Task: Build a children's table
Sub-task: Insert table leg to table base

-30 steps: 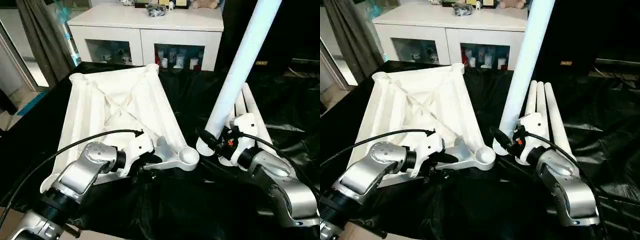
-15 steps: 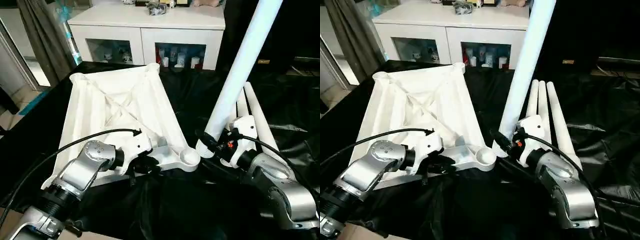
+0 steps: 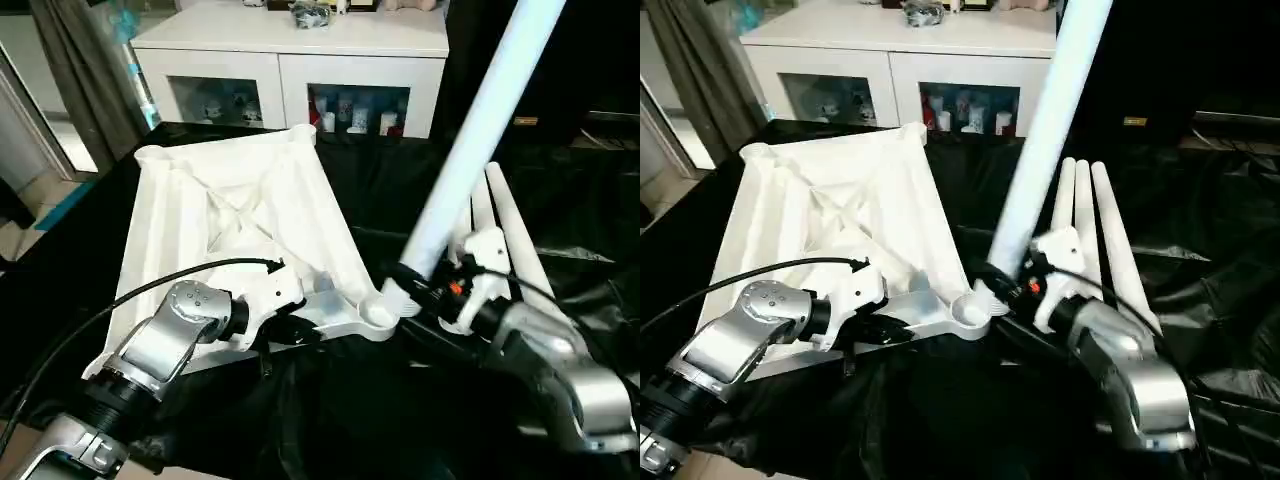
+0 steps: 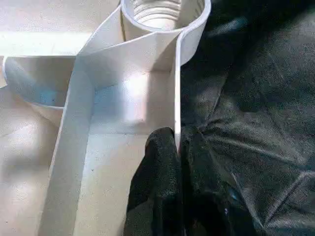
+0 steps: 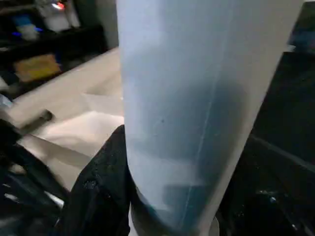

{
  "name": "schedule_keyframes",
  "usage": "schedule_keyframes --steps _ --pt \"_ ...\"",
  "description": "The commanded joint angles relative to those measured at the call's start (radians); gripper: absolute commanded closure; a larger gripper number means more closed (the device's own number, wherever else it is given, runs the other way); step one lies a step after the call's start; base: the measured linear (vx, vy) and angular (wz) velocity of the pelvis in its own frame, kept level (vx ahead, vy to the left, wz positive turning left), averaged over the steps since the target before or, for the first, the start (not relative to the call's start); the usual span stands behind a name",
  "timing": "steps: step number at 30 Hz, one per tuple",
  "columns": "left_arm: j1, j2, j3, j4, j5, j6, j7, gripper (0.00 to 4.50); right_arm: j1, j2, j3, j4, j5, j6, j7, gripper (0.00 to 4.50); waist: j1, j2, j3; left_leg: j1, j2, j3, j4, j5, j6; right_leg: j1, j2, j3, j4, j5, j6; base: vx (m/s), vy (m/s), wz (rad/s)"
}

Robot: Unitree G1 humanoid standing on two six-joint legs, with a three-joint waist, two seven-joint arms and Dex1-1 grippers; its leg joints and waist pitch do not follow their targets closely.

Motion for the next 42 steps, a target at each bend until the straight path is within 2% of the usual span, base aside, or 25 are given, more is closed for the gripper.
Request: schedule_keyframes --steps 1,2,3,4,5,6,7,10,14,18,19,20,22,23,28,33,42 --pt "-0.007 -0.005 0.02 -0.025 -0.006 0.022 0.019 4.5 -0.034 -0.006 0.014 0.034 0.021 0.019 0.032 2.61 0.003 -0.016 -0.054 0.017 0.06 -0.017 -0.082 -0.156 0.041 0.027 -0.055 0.024 -0.072 -0.019 -0.268 0.0 0.0 0.0" --pt "-0.012 -0.016 0.024 -0.036 -0.013 0.027 0.024 4.5 -0.06 -0.016 0.03 0.081 0.006 0.015 0.057 2.61 0.004 -0.027 -0.054 0.015 0.06 -0.015 -0.08 -0.144 0.047 0.028 -0.055 0.023 -0.071 -0.017 -0.273 0.0 0.0 0.0" --pt "-0.013 -0.021 0.026 -0.039 -0.014 0.029 0.025 4.5 -0.069 -0.02 0.037 0.099 -0.003 0.013 0.068 2.61 0.006 -0.021 -0.054 0.018 0.061 -0.013 -0.079 -0.134 0.048 0.025 -0.056 0.023 -0.073 -0.017 -0.279 0.0 0.0 0.0" --pt "-0.015 -0.028 0.028 -0.041 -0.016 0.031 0.029 4.5 -0.079 -0.027 0.048 0.117 -0.012 0.013 0.084 2.61 0.004 -0.035 -0.054 0.017 0.061 -0.009 -0.078 -0.127 0.053 0.026 -0.055 0.023 -0.074 -0.01 -0.281 0.0 0.0 0.0" --pt "-0.015 -0.03 0.029 -0.042 -0.016 0.031 0.031 4.5 -0.082 -0.029 0.052 0.123 -0.015 0.013 0.09 2.61 0.005 -0.031 -0.054 0.014 0.06 -0.011 -0.077 -0.119 0.054 0.029 -0.057 0.023 -0.069 -0.004 -0.285 0.0 0.0 0.0" --pt "-0.015 -0.036 0.03 -0.043 -0.015 0.029 0.037 4.5 -0.097 -0.04 0.073 0.146 -0.031 0.018 0.11 2.61 0.007 -0.035 -0.055 0.014 0.063 -0.008 -0.076 -0.097 0.063 0.029 -0.055 0.022 -0.067 0.019 -0.28 0.0 0.0 0.0" --pt "-0.014 -0.036 0.03 -0.043 -0.014 0.028 0.039 4.5 -0.103 -0.045 0.08 0.154 -0.035 0.024 0.115 2.61 0.008 -0.033 -0.056 0.016 0.064 -0.006 -0.075 -0.093 0.065 0.027 -0.054 0.021 -0.067 0.025 -0.281 0.0 0.0 0.0" --pt "-0.009 -0.038 0.033 -0.04 -0.01 0.02 0.047 4.5 -0.118 -0.056 0.095 0.175 -0.045 0.03 0.124 2.61 0.008 -0.036 -0.054 0.018 0.065 -0.001 -0.075 -0.094 0.064 0.026 -0.054 0.022 -0.067 0.032 -0.279 0.0 0.0 0.0" --pt "-0.003 -0.038 0.039 -0.041 -0.012 0.001 0.046 4.5 -0.144 -0.055 0.101 0.217 -0.055 0.026 0.125 2.61 0.005 -0.039 -0.05 0.019 0.065 0.001 -0.079 -0.137 0.05 0.026 -0.056 0.023 -0.072 -0.017 -0.28 0.0 0.0 0.0" --pt "-0.006 -0.035 0.047 -0.035 -0.013 -0.011 0.042 4.5 -0.156 -0.065 0.11 0.223 -0.06 0.033 0.142 2.62 0.005 -0.04 -0.049 0.02 0.066 0.001 -0.079 -0.143 0.042 0.025 -0.056 0.024 -0.074 -0.032 -0.276 0.0 0.0 0.0" --pt "-0.007 -0.036 0.049 -0.034 -0.016 -0.017 0.041 4.5 -0.156 -0.07 0.11 0.222 -0.059 0.035 0.147 2.62 0.005 -0.041 -0.05 0.02 0.066 0.001 -0.079 -0.135 0.043 0.026 -0.055 0.024 -0.072 -0.019 -0.275 0.0 0.0 0.0" --pt "-0.007 -0.037 0.051 -0.034 -0.018 -0.019 0.041 4.5 -0.157 -0.071 0.11 0.222 -0.058 0.035 0.148 2.62 0.006 -0.038 -0.051 0.019 0.066 0.0 -0.078 -0.128 0.044 0.026 -0.055 0.024 -0.071 -0.003 -0.276 0.0 0.0 0.0" --pt "-0.007 -0.044 0.058 -0.034 -0.028 -0.026 0.041 4.5 -0.161 -0.071 0.109 0.229 -0.059 0.033 0.151 2.62 0.006 -0.039 -0.052 0.018 0.065 0.0 -0.076 -0.112 0.051 0.027 -0.055 0.023 -0.068 0.026 -0.28 0.0 0.0 0.0" --pt "-0.007 -0.045 0.059 -0.035 -0.031 -0.027 0.04 4.5 -0.163 -0.07 0.109 0.232 -0.059 0.032 0.152 2.62 0.006 -0.036 -0.052 0.019 0.065 0.001 -0.076 -0.111 0.053 0.026 -0.054 0.023 -0.068 0.034 -0.283 0.0 0.0 0.0" --pt "0.0 -0.055 0.059 -0.039 -0.041 -0.03 0.038 4.5 -0.167 -0.058 0.119 0.256 -0.068 0.022 0.154 2.62 0.006 -0.036 -0.051 0.019 0.066 0.0 -0.078 -0.133 0.048 0.027 -0.055 0.022 -0.07 0.009 -0.291 0.0 0.0 0.0" --pt "0.005 -0.066 0.063 -0.033 -0.047 -0.024 0.046 4.5 -0.166 -0.053 0.124 0.253 -0.069 0.025 0.155 2.62 0.005 -0.038 -0.051 0.019 0.066 0.0 -0.077 -0.122 0.053 0.027 -0.055 0.023 -0.069 0.023 -0.291 0.0 0.0 0.0" --pt "0.038 -0.07 0.083 -0.037 -0.053 -0.028 0.06 4.5 -0.171 -0.052 0.126 0.263 -0.074 0.018 0.159 2.62 0.002 -0.041 -0.05 0.018 0.065 0.001 -0.078 -0.136 0.053 0.027 -0.056 0.024 -0.073 -0.012 -0.285 0.0 0.0 0.0"
